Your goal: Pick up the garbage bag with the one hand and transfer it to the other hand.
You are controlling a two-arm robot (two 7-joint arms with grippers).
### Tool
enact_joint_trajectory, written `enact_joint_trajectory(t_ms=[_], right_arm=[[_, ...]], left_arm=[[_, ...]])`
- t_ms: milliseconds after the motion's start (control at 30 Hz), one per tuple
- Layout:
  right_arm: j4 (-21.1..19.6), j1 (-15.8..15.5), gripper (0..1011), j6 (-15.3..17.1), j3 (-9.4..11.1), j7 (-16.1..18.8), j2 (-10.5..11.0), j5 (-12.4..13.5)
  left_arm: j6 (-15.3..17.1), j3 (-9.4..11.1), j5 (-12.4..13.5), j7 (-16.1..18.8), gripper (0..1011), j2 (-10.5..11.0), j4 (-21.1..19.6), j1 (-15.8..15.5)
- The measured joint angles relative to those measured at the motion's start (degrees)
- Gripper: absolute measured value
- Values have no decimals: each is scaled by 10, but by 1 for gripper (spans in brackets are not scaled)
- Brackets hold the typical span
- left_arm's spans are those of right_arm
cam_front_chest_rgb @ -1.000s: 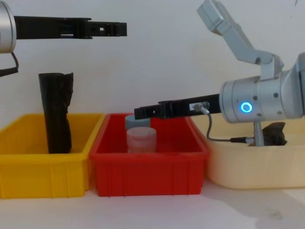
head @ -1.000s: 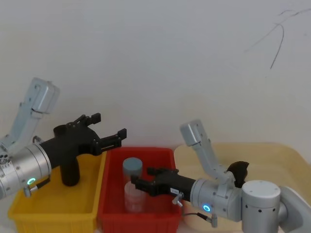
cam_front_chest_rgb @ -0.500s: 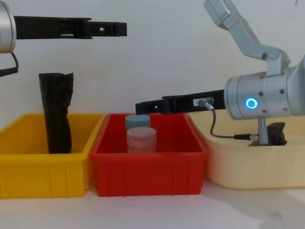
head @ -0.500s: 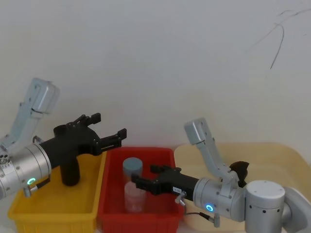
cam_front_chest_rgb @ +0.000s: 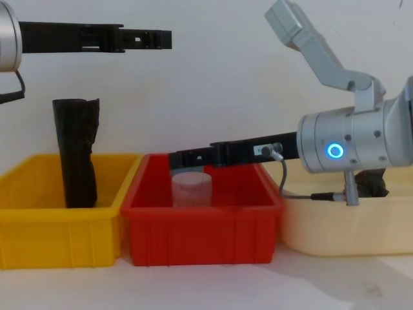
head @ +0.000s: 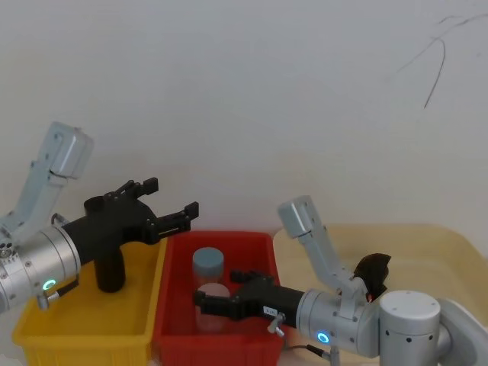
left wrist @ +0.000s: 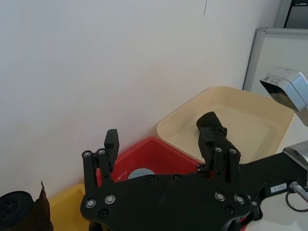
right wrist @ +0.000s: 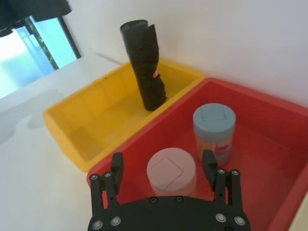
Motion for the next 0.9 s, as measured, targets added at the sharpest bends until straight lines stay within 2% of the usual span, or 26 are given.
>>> enact_joint_trajectory(t_ms=[133, 167, 200, 400, 433, 900], right_arm=[[0, 0, 912, 0, 0, 0, 0, 0], [0, 0, 999, 0, 0, 0, 0, 0], [0, 0, 999, 2, -11, 9, 2, 2], [1, 0, 999, 3, -18, 14, 3, 2], [4, 2, 999, 4, -25, 17, 2, 2], [23, 13, 999, -9, -29, 11, -5, -6]], left_arm=[[0, 0, 0, 0, 1002, 0, 0, 0], [0, 0, 0, 0, 1001, 0, 0, 0], [0, 0, 0, 0, 1002, 0, 0, 0], [0, 0, 0, 0, 1002, 0, 0, 0], [0, 0, 0, 0, 1002, 0, 0, 0], [0, 0, 0, 0, 1002, 0, 0, 0]])
